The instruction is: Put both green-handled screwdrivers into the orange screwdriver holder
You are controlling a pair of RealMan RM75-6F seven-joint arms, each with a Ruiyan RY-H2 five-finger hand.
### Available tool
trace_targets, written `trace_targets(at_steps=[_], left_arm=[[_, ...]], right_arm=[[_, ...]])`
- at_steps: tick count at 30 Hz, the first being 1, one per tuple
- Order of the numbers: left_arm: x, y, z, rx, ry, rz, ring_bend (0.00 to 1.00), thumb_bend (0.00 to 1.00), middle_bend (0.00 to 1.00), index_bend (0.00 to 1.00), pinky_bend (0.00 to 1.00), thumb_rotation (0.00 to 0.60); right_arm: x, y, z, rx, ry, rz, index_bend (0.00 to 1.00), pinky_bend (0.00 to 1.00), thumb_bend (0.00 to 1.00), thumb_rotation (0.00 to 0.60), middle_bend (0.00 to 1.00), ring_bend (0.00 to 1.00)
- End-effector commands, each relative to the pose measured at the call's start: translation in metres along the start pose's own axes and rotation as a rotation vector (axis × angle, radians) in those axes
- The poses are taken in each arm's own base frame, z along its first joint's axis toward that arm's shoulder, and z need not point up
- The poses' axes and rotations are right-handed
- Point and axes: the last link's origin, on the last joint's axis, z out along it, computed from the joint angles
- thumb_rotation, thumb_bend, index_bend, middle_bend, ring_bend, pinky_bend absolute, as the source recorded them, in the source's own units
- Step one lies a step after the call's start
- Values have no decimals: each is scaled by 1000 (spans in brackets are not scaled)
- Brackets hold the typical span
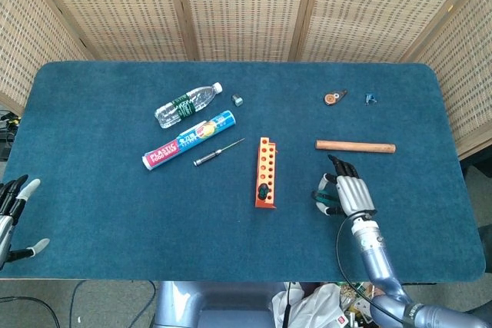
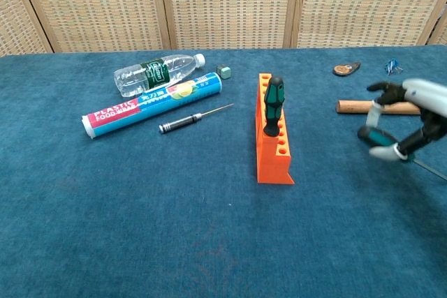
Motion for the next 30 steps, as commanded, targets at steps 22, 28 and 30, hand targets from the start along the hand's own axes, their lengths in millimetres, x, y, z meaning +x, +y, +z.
trace_targets(at_steps=[22,28,30], left_arm=[[-3,-2,13,28,-37,-7,0,0,0,0,0,600],[-2,-4,14,34,-34,-8,0,0,0,0,0,600],[-2,-4,15,38,-37,-7,0,0,0,0,0,600]], right_arm=[[93,-111,38,244,74,430,690,0,434,600,142,0],[97,-128,46,244,39,479,690,0,434,600,142,0],[99,-132,49,242,28,490,690,0,434,600,142,0]])
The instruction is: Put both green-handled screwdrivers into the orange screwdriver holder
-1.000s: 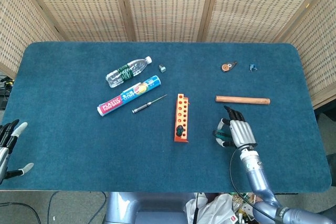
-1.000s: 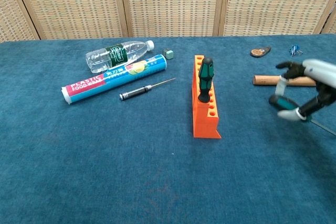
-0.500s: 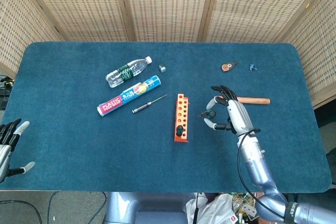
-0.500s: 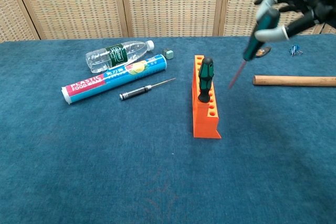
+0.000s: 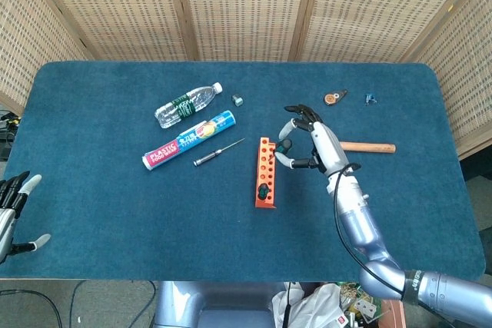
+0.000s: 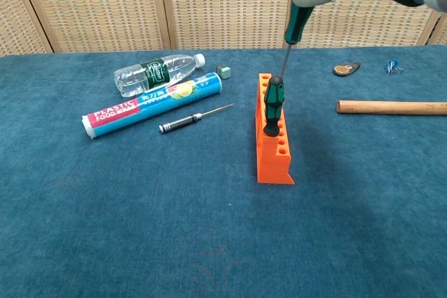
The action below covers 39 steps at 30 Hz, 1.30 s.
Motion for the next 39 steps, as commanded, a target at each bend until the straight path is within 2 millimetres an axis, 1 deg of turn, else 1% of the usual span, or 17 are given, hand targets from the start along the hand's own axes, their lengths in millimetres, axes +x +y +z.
trace_targets(at_steps=[1,10,16,21,27,34,39], left_arm=[[-1,0,1,4,-3,2,0,0,0,0,0,600],[-3,-1,5,16,-13,7,0,0,0,0,0,600],[-3,-1,6,19,-13,9,0,0,0,0,0,600],[-4,0,5,17,-15,12,0,0,0,0,0,600],[-5,2,5,11,-15,17,0,0,0,0,0,600],[-5,3,4,7,-13,20,0,0,0,0,0,600],[-5,3,4,6,-14,22,0,0,0,0,0,600]], right_arm=[[-1,-10,7,2,-17,23,690,0,434,600,142,0],[1,-24,16,-20,-31,45,690,0,445,600,142,0],[3,-23,12,-35,-47,26,690,0,449,600,143,0],[9,-18,3,-54,-67,-11,690,0,453,600,144,0],[11,-13,-3,-75,-91,-46,690,0,454,600,145,0],[13,-10,-4,-89,-96,-53,690,0,455,600,146,0],[15,-12,-3,-83,-91,-52,690,0,456,600,147,0]])
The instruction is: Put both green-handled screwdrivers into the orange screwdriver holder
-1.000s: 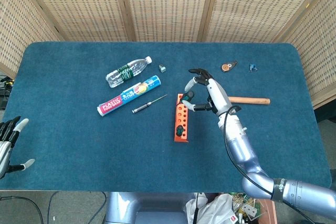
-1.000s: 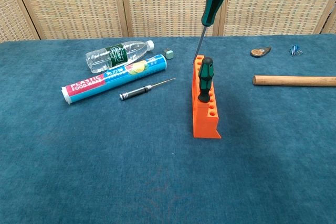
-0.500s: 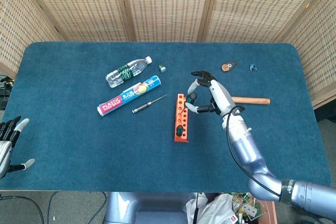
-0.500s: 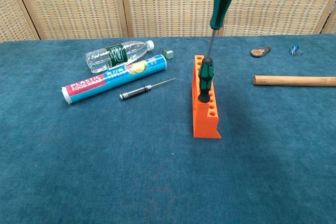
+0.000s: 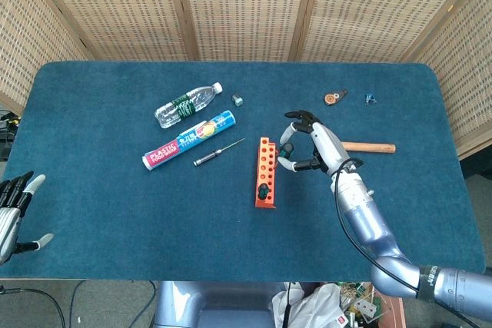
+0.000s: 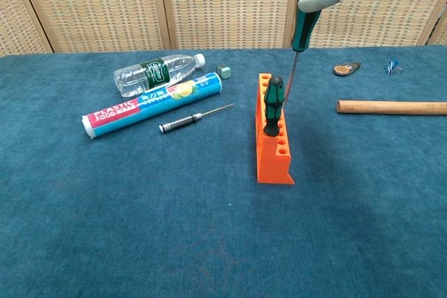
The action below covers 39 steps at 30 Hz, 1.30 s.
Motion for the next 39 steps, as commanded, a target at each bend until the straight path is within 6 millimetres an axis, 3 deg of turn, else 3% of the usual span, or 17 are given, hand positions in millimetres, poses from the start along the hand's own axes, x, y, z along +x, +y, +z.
trace_targets(at_steps=[1,19,39], left_arm=[[0,0,0,0,0,1,0,0,0,0,0,600],[0,0,1,4,-1,2,0,0,0,0,0,600],[0,-1,2,8,-1,0,0,0,0,0,0,600]], right_arm=[[1,-1,0,3,-1,-6,690,0,456,600,147,0],[-4,-15,0,30,-18,-2,691,0,456,600,151,0],[-14,-11,6,5,-34,-24,692,0,456,600,152,0]])
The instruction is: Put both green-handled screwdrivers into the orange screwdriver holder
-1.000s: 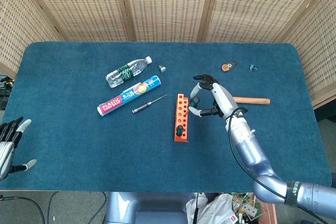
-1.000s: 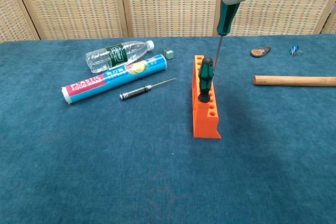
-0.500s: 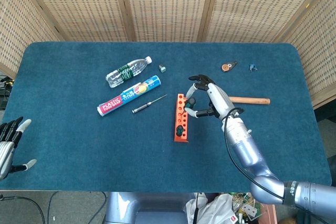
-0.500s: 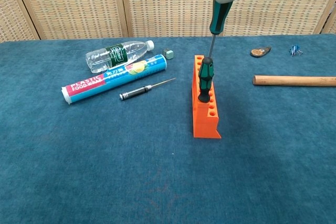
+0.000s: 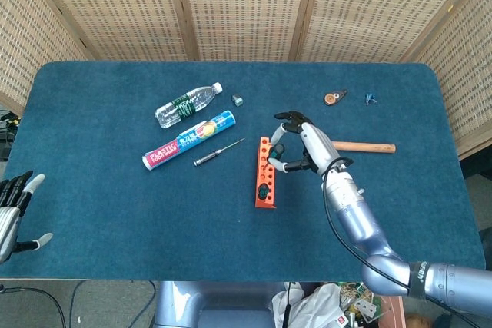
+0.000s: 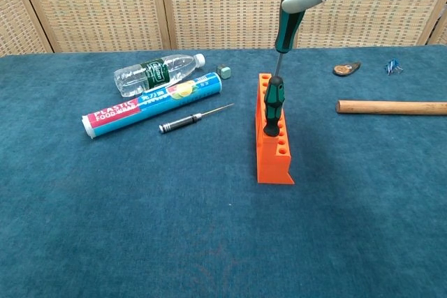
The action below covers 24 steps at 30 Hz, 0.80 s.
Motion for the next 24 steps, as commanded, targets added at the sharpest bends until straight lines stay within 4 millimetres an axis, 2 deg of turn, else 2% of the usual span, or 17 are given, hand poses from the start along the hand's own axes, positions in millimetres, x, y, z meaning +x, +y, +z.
trace_targets(at_steps=[1,24], left_arm=[[0,0,0,0,-1,0,0,0,0,0,0,600],[-1,-3,5,10,-16,-5,0,0,0,0,0,600]], right_arm=[[-2,1,1,-3,-4,-9,692,0,456,600,152,0],[-37,11,33,-85,-47,-161,692,0,456,600,153,0]])
